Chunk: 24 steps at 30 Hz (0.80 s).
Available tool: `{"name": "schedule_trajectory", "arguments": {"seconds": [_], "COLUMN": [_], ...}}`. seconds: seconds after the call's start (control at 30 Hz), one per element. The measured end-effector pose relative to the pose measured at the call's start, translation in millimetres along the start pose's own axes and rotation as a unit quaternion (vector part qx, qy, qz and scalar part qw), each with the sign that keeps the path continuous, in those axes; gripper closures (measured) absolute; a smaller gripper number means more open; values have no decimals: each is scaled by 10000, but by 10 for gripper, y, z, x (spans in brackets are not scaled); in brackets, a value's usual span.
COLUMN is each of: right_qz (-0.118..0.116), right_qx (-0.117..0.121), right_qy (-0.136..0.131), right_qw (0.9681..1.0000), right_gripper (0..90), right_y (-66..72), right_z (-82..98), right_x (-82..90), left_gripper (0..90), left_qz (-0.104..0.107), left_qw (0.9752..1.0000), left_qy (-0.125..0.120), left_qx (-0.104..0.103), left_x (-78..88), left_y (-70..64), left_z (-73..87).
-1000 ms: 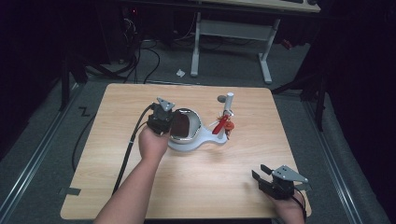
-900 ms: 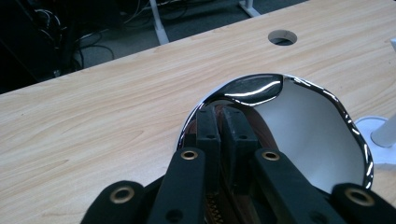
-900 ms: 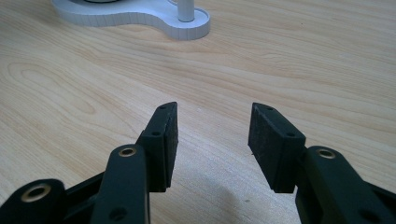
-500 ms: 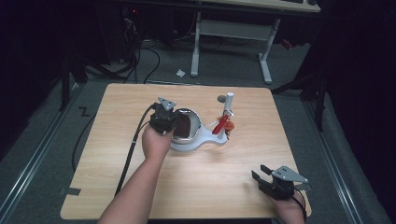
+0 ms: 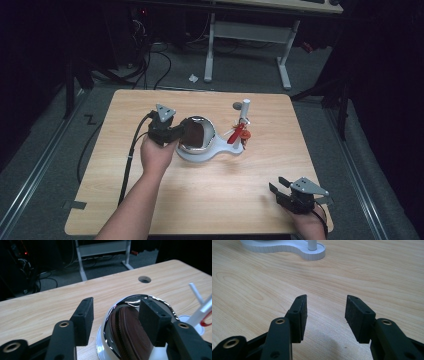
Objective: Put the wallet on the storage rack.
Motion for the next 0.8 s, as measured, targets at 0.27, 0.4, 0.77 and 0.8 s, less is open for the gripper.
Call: {"name": "schedule_trajectory", "arguments": {"seconds": [0.27, 0.4, 0.77, 0.8], "right_qz": [9, 15, 3, 4], "right_qx": [13, 20, 47, 40], "right_qy": [17, 29, 62, 67], "right_qw": [10000, 10000, 10000, 10000], "right_gripper": [529, 529, 529, 529], "right_y": [-3, 0, 20, 21], "right_z": [10, 14, 27, 29], "right_x": [-12, -16, -30, -29], "left_gripper": [356, 322, 261, 258], "left_qz": [284, 514, 792, 819], "left_qw": [9995, 9984, 9966, 9964], "left_qy": [-155, -225, -148, -96], "left_qx": [8, 59, 172, 198], "left_x": [236, 370, 433, 427], "left_y": [-10, -9, 25, 37], "left_z": [-50, -56, 131, 221]}}
Point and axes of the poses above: each handheld gripper's, and its own axes: x roughly backward along the jaws, z roughly out of its underside, y roughly to its left, the point moved 9 cm from there along -x, roughly forward along the jaws, and after that the axes turned 11 degrees about z, right-handed, at the moved point
